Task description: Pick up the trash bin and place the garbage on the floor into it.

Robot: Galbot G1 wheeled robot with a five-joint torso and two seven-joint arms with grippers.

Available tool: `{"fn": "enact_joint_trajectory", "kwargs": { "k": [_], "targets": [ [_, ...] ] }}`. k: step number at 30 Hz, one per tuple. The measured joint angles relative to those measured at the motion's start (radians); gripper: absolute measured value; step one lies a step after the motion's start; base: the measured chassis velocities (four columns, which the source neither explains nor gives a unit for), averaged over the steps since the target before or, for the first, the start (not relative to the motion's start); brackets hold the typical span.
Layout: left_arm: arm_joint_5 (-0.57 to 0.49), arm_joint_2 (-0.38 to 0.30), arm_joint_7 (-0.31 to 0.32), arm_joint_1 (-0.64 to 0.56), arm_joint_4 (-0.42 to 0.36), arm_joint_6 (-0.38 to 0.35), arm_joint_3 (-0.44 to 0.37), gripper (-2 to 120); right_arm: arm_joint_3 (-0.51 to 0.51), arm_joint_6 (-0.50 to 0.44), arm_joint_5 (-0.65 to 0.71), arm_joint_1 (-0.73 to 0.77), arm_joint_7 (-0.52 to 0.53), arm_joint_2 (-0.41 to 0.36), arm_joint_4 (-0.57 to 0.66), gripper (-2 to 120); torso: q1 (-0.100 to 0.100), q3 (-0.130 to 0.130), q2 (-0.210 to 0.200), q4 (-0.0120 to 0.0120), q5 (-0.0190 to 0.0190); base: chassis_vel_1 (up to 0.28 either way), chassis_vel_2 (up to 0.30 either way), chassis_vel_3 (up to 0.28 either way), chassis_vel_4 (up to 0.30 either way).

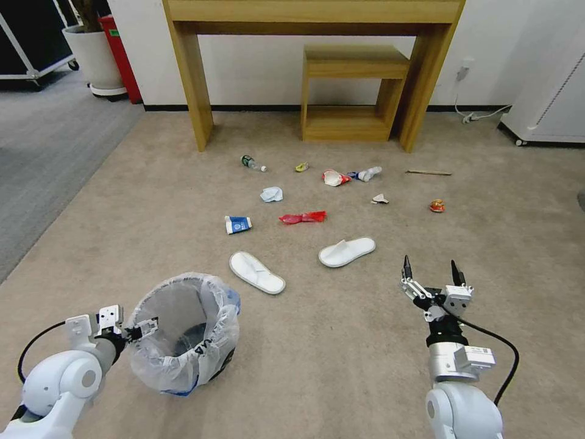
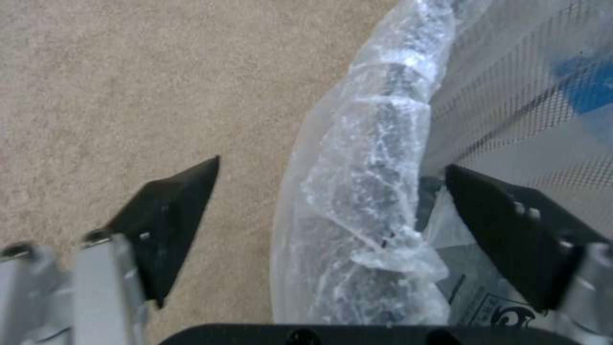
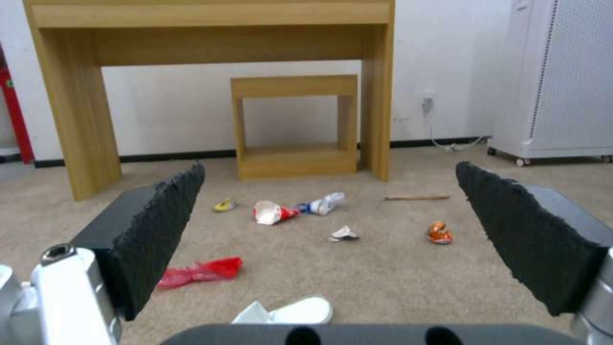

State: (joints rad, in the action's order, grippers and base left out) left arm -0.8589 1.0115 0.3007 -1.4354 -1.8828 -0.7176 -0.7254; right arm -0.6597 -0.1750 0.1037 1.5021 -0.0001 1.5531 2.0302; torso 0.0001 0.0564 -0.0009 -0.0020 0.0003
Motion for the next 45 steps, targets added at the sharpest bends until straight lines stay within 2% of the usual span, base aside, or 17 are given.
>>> {"fn": "enact_joint_trajectory", "kwargs": {
  "k": [1, 3, 5, 8, 10, 11, 13, 16, 17, 19, 22, 23, 24, 39, 45],
  "targets": [
    [0.0, 0.0, 0.0, 0.0, 0.0, 0.0, 0.0, 91, 0.0, 0.0, 0.0, 0.0, 0.0, 0.0, 0.0, 100, 0.0, 0.0, 0.0, 0.0, 0.0, 0.0, 0.0, 0.0, 0.0],
    [0.001, 0.0, 0.002, 0.002, 0.003, 0.0, 0.008, 79, -0.001, -0.001, 0.002, -0.003, 0.001, -0.003, -0.005, 100, 0.0, 0.0, 0.0, 0.0, 0.0003, 0.0, 0.0, 0.0, 0.0],
    [0.001, 0.0, 0.003, 0.003, 0.004, 0.0, 0.009, 77, -0.001, -0.001, 0.003, -0.003, 0.001, -0.003, -0.006, 100, 0.0, 0.0, 0.0, 0.0, 0.0004, 0.0, 0.0, 0.0, 0.0],
    [0.003, 0.001, 0.006, 0.003, 0.004, 0.001, 0.016, 59, -0.001, -0.003, 0.005, -0.006, 0.001, -0.005, -0.013, 100, 0.0, 0.0, 0.0, 0.0, 0.0005, 0.0, 0.0, 0.0, 0.0],
    [0.004, 0.001, 0.006, 0.002, 0.003, 0.001, 0.017, 59, -0.001, -0.004, 0.005, -0.006, 0.001, -0.005, -0.014, 100, 0.0, 0.0, 0.0, 0.0, 0.0005, 0.0, 0.0, 0.0, 0.0],
    [0.004, 0.002, 0.006, 0.001, 0.001, 0.0, 0.019, 53, -0.001, -0.005, 0.006, -0.008, 0.001, -0.005, -0.017, 100, 0.0, 0.0, 0.0, 0.0001, 0.0006, 0.0, 0.0, 0.0, 0.0],
    [0.004, 0.002, 0.007, 0.0, 0.0, 0.0, 0.021, 50, -0.001, -0.006, 0.006, -0.009, 0.001, -0.005, -0.018, 100, 0.0, 0.0, 0.0, 0.0, 0.0005, 0.0, 0.0, 0.0, 0.0],
    [0.005, 0.001, 0.007, -0.004, -0.004, -0.004, 0.027, 32, 0.001, -0.009, 0.006, -0.013, 0.001, -0.004, -0.026, 100, 0.0, 0.0, 0.0, 0.0, 0.0005, 0.0, 0.0, 0.0, 0.0],
    [0.005, 0.001, 0.007, -0.004, -0.004, -0.004, 0.027, 32, 0.001, -0.009, 0.006, -0.013, 0.001, -0.004, -0.026, 100, 0.0, 0.0, 0.0, 0.0, 0.0005, 0.0, 0.0, 0.0, 0.0],
    [0.005, -0.002, 0.008, -0.008, -0.012, -0.01, 0.036, 23, 0.002, -0.009, 0.007, -0.017, 0.001, -0.003, -0.032, 100, 0.0, 0.0, 0.0, 0.0, 0.0003, 0.0, 0.0, 0.0, 0.0],
    [0.005, -0.004, 0.008, -0.009, -0.013, -0.011, 0.039, 21, 0.003, -0.009, 0.007, -0.017, 0.001, -0.003, -0.032, 100, 0.0, 0.0, 0.0, 0.0, 0.0002, 0.0, 0.0, 0.0, 0.0],
    [0.005, -0.006, 0.008, -0.01, -0.014, -0.011, 0.041, 9, 0.003, -0.009, 0.007, -0.018, 0.001, -0.003, -0.032, 100, 0.0, 0.0, 0.0, 0.0, 0.0002, 0.0, 0.0, 0.0, 0.0],
    [0.005, -0.006, 0.008, -0.01, -0.015, -0.011, 0.043, 5, 0.003, -0.009, 0.007, -0.018, 0.001, -0.003, -0.032, 100, 0.0, 0.0, 0.0, 0.0, 0.0002, 0.0, 0.0, 0.0, 0.0],
    [-0.002, -0.011, 0.003, -0.003, -0.015, -0.015, 0.058, 1, 0.006, -0.005, 0.009, -0.019, 0.002, -0.004, -0.041, 100, 0.0, 0.0, 0.0, 0.0001, -0.0001, 0.0, 0.0, 0.0, 0.0],
    [-0.036, 0.032, 0.009, 0.004, -0.06, -0.032, -0.004, 1, 0.008, 0.016, 0.036, -0.005, 0.02, -0.028, -0.015, 100, 0.0, 0.001, 0.0, -0.0004, -0.0027, 0.0, 0.0, 0.0, 0.0]
  ]
}}
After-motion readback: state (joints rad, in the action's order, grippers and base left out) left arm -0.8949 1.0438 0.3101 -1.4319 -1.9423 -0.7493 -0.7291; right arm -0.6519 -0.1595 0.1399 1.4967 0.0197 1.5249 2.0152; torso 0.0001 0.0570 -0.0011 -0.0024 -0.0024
